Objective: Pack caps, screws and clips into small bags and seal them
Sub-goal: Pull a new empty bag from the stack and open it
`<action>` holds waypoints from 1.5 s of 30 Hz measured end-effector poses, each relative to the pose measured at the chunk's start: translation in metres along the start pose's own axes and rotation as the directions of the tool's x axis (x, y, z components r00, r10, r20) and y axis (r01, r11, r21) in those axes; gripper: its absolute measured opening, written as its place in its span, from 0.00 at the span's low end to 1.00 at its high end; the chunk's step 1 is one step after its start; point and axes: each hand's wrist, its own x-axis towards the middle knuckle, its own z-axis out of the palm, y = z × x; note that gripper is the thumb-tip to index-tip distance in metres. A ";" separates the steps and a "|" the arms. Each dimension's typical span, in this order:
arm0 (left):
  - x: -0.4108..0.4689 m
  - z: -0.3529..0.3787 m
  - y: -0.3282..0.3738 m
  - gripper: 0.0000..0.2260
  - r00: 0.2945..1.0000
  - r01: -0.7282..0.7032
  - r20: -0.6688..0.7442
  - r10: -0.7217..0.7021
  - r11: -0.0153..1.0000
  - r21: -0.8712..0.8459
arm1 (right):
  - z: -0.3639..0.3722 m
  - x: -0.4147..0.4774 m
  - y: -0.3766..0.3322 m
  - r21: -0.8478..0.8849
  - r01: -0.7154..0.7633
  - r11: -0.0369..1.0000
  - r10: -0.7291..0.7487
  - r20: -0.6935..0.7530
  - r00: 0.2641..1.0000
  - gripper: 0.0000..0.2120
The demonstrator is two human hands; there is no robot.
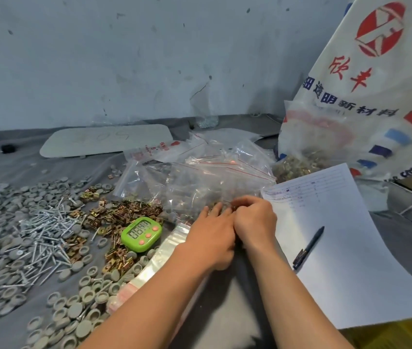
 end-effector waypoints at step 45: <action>-0.218 -0.020 -0.086 0.07 0.678 -0.040 -0.054 -0.733 0.036 -0.999 | 0.088 -0.158 -0.080 0.349 0.287 0.892 -0.414 0.375 0.830 0.11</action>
